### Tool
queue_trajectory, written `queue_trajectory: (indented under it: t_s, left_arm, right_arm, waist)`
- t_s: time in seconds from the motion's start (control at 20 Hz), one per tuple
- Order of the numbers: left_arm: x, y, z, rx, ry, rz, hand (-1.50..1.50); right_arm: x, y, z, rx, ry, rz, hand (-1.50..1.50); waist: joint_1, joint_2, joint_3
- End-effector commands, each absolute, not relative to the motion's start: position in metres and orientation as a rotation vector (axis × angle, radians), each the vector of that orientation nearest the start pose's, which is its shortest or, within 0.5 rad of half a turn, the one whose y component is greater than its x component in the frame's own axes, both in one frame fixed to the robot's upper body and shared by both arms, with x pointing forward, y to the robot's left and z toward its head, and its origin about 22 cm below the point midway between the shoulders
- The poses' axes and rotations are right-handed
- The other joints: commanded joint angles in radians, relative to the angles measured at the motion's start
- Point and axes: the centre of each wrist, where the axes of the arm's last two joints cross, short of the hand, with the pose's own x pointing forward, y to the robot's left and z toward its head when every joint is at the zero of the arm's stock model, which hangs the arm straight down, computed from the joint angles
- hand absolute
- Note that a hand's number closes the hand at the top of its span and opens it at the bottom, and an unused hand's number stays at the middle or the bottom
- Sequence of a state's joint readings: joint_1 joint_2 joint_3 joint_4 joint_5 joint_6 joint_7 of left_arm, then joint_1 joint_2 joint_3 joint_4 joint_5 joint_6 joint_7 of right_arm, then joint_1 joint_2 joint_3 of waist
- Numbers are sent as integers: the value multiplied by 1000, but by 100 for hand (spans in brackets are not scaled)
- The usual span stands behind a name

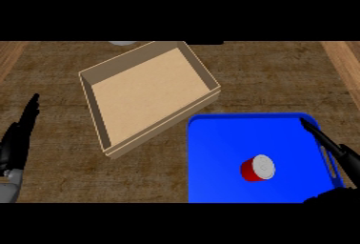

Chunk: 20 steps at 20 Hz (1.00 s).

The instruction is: Pick the can from the tray and place it in the cardboard box

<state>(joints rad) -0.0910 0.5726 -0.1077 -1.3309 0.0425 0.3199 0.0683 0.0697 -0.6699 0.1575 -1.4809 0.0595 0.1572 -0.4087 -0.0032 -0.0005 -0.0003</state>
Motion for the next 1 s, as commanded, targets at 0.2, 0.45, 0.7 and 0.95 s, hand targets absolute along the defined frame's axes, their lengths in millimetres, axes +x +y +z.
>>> queue_trajectory:
  t_s: [0.2, 0.45, 0.7, 0.95]
  left_arm:
    - [267, 353, 27, 639, -1367, -223, 0]
    - [270, 362, 28, 655, -1374, -226, 0]
    - [269, 352, 27, 654, -1361, -217, 0]
    - [269, 367, 16, 667, -1376, -211, 0]
  right_arm:
    - [250, -344, 79, -272, -1331, 1265, -150]
    - [272, -309, 89, -304, -1135, 1410, -150]
    - [283, -271, 93, -235, -1038, 1467, -150]
    - [293, -256, 78, -268, -986, 1497, -150]
  waist:
    - [14, 0, -1]
    - [20, 2, -1]
    - [10, 0, 0]
    - [6, 1, 0]
